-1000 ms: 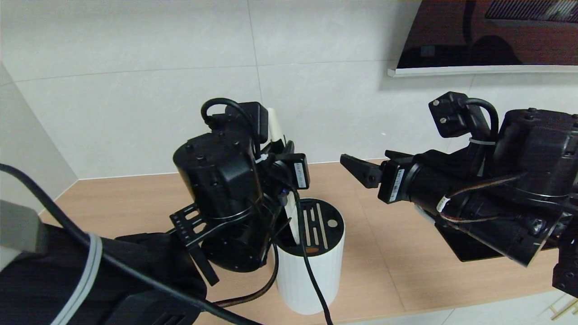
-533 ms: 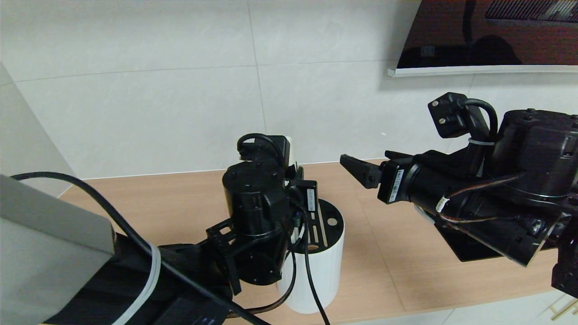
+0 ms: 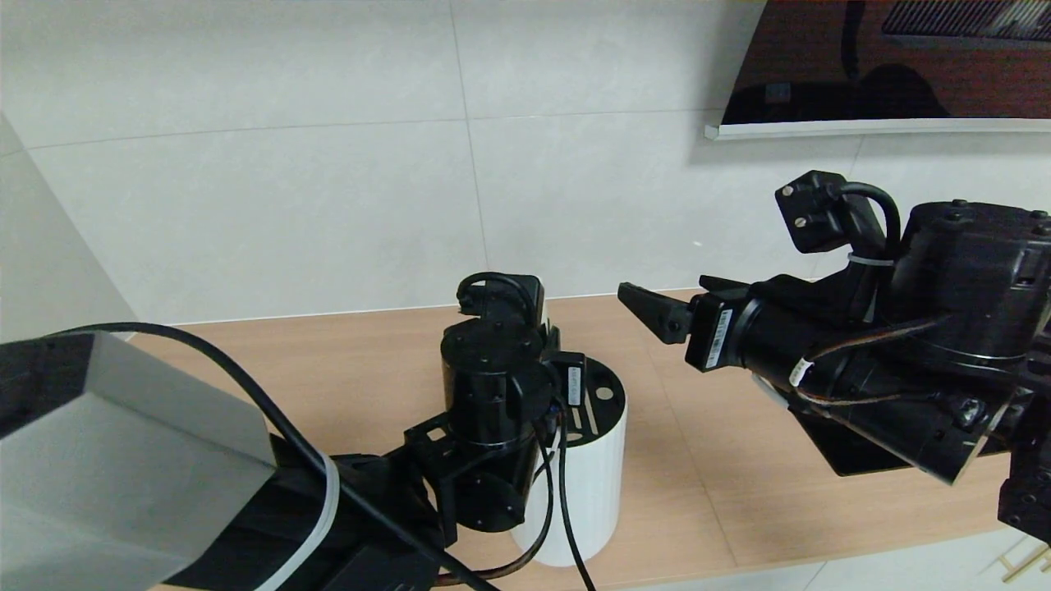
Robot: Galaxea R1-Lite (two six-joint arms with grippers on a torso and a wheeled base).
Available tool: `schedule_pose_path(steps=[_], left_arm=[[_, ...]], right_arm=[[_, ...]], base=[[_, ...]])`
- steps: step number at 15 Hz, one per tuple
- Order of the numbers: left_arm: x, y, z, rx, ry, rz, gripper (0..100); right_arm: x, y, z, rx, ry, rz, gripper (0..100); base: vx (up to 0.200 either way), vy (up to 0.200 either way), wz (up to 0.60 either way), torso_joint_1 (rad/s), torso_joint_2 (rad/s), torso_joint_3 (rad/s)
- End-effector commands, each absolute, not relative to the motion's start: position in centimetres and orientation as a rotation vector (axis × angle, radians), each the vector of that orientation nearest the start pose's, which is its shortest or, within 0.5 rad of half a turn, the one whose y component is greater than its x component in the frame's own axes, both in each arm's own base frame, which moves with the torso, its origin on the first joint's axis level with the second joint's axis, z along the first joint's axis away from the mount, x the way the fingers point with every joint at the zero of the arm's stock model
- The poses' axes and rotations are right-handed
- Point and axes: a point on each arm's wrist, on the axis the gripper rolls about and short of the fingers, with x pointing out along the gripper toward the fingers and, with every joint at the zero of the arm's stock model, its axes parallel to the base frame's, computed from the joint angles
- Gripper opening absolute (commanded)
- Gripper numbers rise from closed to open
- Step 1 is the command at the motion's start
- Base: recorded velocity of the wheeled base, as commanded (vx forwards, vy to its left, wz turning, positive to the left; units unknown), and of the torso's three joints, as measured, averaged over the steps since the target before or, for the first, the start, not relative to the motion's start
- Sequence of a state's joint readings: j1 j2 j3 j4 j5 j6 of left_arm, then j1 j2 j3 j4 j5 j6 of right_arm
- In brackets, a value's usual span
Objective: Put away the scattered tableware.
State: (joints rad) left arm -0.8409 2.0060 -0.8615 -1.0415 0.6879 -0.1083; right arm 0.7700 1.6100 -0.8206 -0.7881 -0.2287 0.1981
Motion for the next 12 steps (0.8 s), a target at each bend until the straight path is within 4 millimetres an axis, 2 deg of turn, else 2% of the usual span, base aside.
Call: schedule_pose_path(steps=[1, 3, 4, 11, 12], left_arm=[[25.36, -26.18, 13.29, -0.034, 0.086, -0.147, 0], [25.36, -26.1, 13.27, -0.033, 0.087, -0.146, 0], [25.29, -26.02, 13.18, -0.03, 0.09, -0.145, 100], [25.08, -25.87, 13.46, -0.033, 0.087, -0.147, 100], [24.84, -25.6, 14.03, -0.043, 0.077, -0.148, 100]], right_arm=[[21.23, 19.88, 22.82, 0.192, 0.056, 0.539, 100], [21.23, 19.88, 22.82, 0.192, 0.056, 0.539, 100], [21.23, 19.88, 22.82, 0.192, 0.056, 0.539, 100], [21.2, 19.85, 22.82, 0.192, 0.056, 0.539, 100], [21.2, 19.85, 22.82, 0.192, 0.056, 0.539, 100]], base=[[0.0, 0.0, 0.0, 0.0, 0.0, 0.0], [0.0, 0.0, 0.0, 0.0, 0.0, 0.0], [0.0, 0.0, 0.0, 0.0, 0.0, 0.0], [0.0, 0.0, 0.0, 0.0, 0.0, 0.0], [0.0, 0.0, 0.0, 0.0, 0.0, 0.0]])
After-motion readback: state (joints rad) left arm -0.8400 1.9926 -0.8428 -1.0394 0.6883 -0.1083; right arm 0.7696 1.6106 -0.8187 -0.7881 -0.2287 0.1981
